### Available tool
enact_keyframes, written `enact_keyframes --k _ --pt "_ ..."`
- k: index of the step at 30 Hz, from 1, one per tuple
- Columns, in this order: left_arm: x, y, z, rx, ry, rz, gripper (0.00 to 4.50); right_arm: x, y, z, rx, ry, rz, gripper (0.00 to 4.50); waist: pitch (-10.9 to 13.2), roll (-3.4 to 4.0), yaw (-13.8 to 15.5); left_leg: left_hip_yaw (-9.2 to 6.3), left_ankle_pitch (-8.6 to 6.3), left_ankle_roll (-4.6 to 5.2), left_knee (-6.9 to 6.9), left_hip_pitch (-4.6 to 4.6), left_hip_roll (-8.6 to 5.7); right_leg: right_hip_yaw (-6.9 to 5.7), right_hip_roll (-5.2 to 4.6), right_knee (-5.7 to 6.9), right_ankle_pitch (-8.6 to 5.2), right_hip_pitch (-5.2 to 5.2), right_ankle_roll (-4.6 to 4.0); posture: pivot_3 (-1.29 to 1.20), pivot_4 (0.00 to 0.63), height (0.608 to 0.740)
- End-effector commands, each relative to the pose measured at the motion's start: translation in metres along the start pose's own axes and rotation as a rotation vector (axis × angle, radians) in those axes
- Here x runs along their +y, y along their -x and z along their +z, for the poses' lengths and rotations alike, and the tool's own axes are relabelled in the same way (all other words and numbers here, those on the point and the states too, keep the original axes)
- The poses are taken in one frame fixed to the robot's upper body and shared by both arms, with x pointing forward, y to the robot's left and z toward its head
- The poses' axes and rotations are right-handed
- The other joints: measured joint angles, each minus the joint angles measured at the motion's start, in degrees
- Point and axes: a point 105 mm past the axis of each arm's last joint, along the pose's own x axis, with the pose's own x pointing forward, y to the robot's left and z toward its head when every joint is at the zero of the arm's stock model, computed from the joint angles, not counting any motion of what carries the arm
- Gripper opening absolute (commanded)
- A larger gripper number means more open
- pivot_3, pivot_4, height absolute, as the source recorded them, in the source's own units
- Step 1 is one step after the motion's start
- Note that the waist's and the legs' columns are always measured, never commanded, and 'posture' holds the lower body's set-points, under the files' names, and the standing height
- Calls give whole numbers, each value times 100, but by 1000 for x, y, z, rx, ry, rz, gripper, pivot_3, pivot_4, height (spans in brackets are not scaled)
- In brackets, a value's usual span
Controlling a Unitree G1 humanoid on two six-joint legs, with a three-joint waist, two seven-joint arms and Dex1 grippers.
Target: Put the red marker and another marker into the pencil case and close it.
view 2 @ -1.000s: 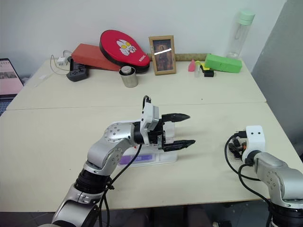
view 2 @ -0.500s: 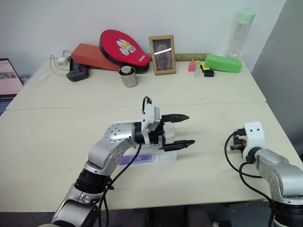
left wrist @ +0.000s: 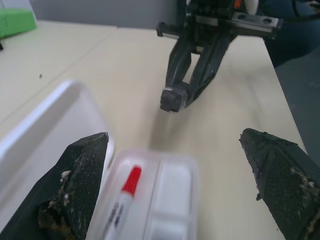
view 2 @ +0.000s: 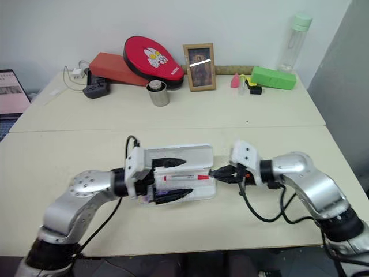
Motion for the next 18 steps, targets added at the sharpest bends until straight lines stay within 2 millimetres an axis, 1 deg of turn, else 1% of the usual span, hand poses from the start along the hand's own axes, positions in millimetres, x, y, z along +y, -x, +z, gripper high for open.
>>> enact_keyframes --k 1,3,6,11,18 --pt "1 19 11 -10 -32 50 4500 3 -18 -1 32 42 67 270 0 0 15 -1 0 0 -2 0 0 -1 0 0 0 -2 0 0 150 740" --pt "0 26 9 5 -21 69 4500 2 -26 -6 55 43 85 270 0 -1 30 -5 0 0 -1 -8 1 -8 -1 -2 0 -3 -1 0 150 740" --pt "0 30 8 18 -23 91 4500 8 -30 -10 79 44 126 270 0 -1 32 -4 0 -1 -2 -10 -1 -6 -6 -1 0 -8 -1 0 150 740" --pt "-2 26 10 11 -25 90 4500 7 -34 -18 116 41 128 270 0 0 13 -3 0 -1 -2 -9 1 -7 -4 1 0 -8 -1 0 150 740" --pt "-2 19 12 -4 -26 95 4500 4 -40 -18 120 41 116 270 0 0 12 -1 0 -1 -2 -8 5 -7 0 3 1 -9 -3 0 150 740"
